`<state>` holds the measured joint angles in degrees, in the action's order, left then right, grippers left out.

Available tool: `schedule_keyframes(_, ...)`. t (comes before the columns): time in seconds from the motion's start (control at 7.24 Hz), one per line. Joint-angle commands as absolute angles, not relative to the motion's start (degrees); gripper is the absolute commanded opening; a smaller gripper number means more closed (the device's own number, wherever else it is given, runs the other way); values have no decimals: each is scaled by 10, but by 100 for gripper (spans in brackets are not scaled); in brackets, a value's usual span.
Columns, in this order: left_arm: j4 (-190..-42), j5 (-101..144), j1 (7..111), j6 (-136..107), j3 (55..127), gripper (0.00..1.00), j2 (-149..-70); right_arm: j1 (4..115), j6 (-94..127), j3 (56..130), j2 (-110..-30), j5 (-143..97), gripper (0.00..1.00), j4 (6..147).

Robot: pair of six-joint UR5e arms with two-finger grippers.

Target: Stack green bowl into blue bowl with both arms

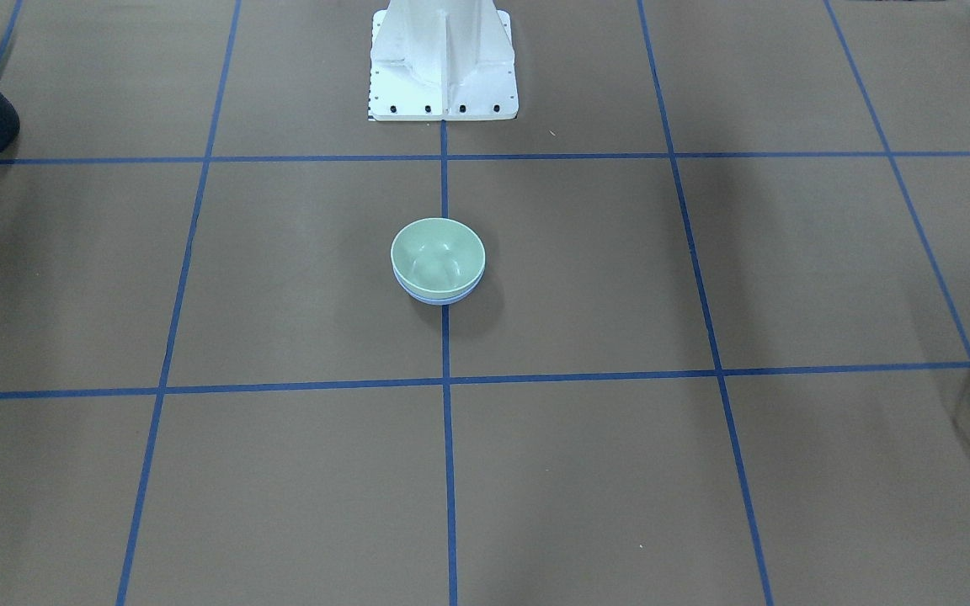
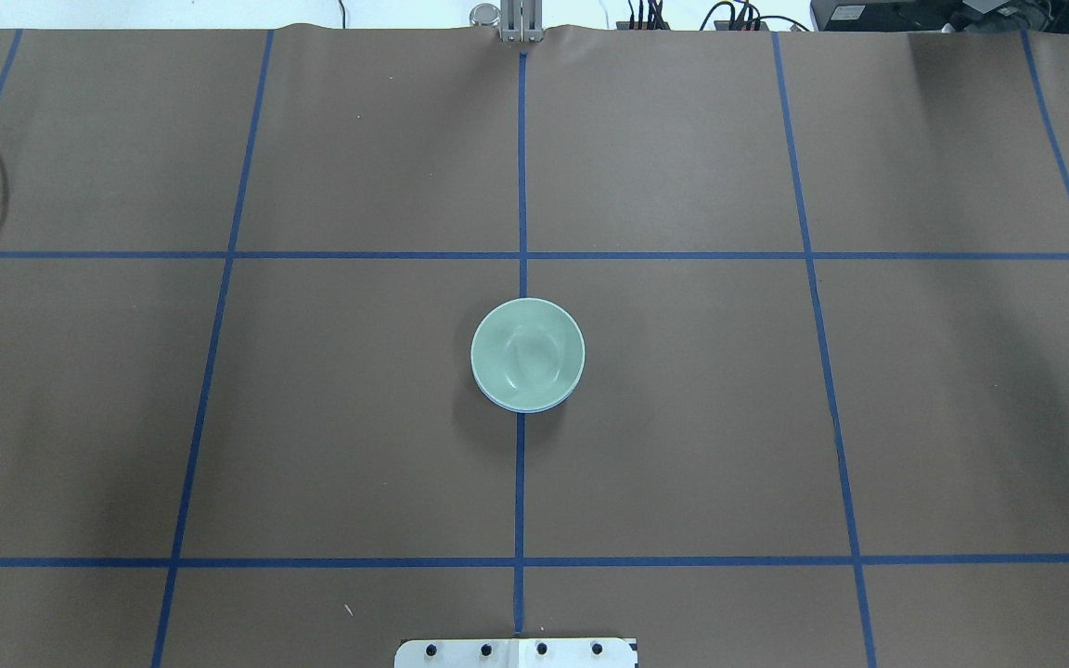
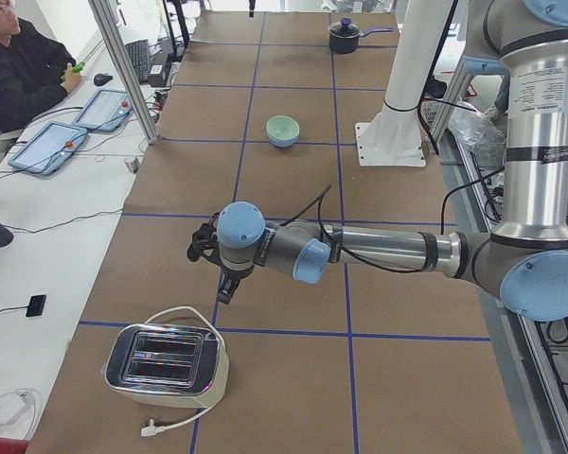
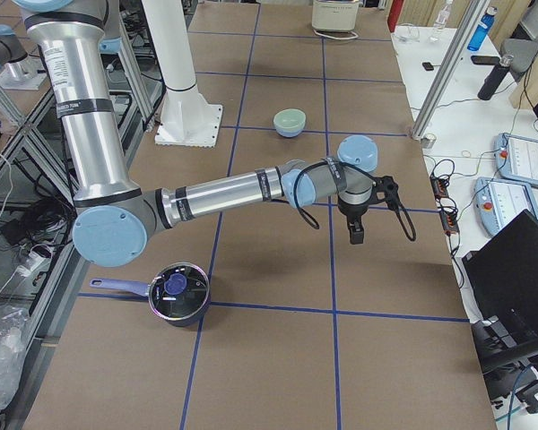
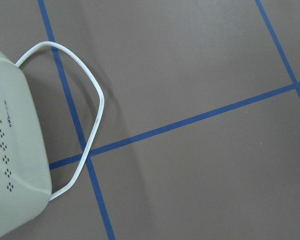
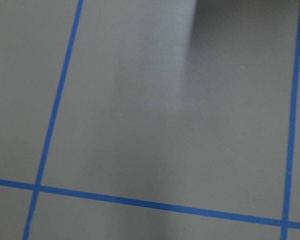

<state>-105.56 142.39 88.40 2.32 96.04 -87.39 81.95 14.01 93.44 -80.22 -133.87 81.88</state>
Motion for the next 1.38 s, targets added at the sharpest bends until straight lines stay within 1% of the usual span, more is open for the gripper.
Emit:
schedule_keyframes(0.0,-1037,1425,895,38,958,98,-877,848,104,927,-833,-1339,100,823)
schedule_keyframes(0.41,-1032,1428,910,49,963,98,-877,867,105,928,-841,-1342,100,858)
schedule_keyframes(0.69,-1031,1429,911,48,969,98,-878,871,102,932,-853,-1343,100,862)
schedule_keyframes(1.24,-1030,1428,912,49,967,98,-879,871,102,930,-847,-1341,100,862)
